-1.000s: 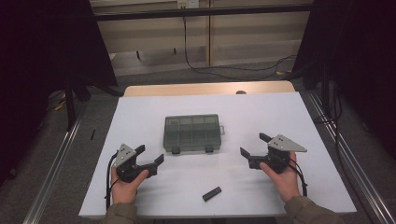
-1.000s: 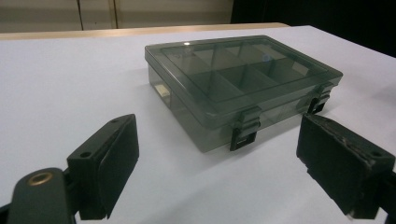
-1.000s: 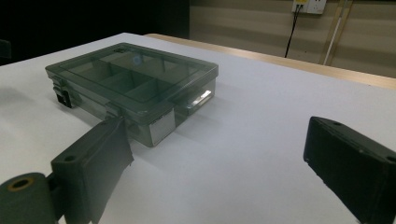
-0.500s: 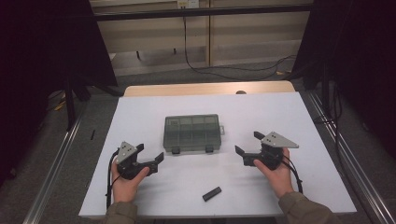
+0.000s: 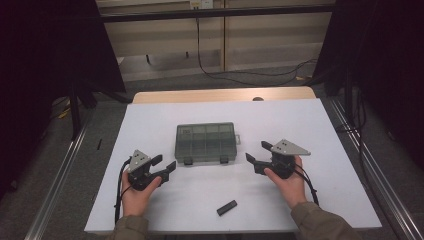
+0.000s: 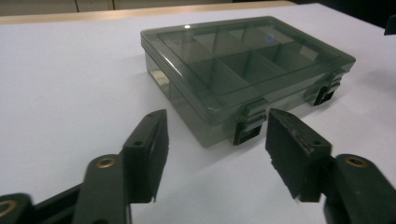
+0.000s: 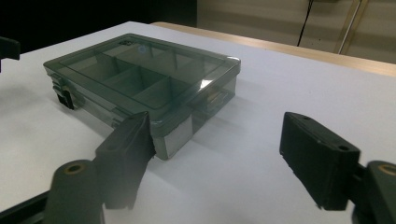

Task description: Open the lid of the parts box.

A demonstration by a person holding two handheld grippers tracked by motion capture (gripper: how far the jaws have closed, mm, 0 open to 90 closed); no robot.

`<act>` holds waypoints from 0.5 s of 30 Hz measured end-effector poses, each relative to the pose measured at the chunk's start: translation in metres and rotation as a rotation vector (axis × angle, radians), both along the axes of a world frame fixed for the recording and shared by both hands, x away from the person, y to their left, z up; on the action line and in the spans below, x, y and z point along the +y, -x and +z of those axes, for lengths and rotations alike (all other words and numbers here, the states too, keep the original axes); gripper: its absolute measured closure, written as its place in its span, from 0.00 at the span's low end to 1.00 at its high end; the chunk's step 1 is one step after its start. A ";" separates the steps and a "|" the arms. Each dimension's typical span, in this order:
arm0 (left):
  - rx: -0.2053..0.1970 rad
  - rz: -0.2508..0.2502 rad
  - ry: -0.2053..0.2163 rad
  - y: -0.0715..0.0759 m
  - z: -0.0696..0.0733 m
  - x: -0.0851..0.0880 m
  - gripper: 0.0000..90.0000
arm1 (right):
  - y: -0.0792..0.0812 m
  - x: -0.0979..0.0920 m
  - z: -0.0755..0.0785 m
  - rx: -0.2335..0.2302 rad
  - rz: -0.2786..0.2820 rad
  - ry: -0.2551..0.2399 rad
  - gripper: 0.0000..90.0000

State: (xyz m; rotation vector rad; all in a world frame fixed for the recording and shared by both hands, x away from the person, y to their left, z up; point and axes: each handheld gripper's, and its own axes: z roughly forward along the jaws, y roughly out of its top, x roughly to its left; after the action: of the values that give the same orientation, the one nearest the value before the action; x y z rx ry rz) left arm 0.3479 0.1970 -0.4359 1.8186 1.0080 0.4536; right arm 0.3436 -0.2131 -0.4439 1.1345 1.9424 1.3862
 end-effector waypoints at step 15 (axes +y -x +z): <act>0.072 -0.030 -0.041 -0.006 0.005 -0.006 0.73 | -0.008 0.011 0.000 0.079 0.058 0.035 0.70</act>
State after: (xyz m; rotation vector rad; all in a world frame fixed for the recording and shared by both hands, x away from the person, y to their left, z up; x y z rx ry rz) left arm 0.3535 0.1907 -0.4309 1.8954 1.0249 0.3953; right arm 0.3517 -0.2026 -0.4434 1.1413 2.0622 1.3501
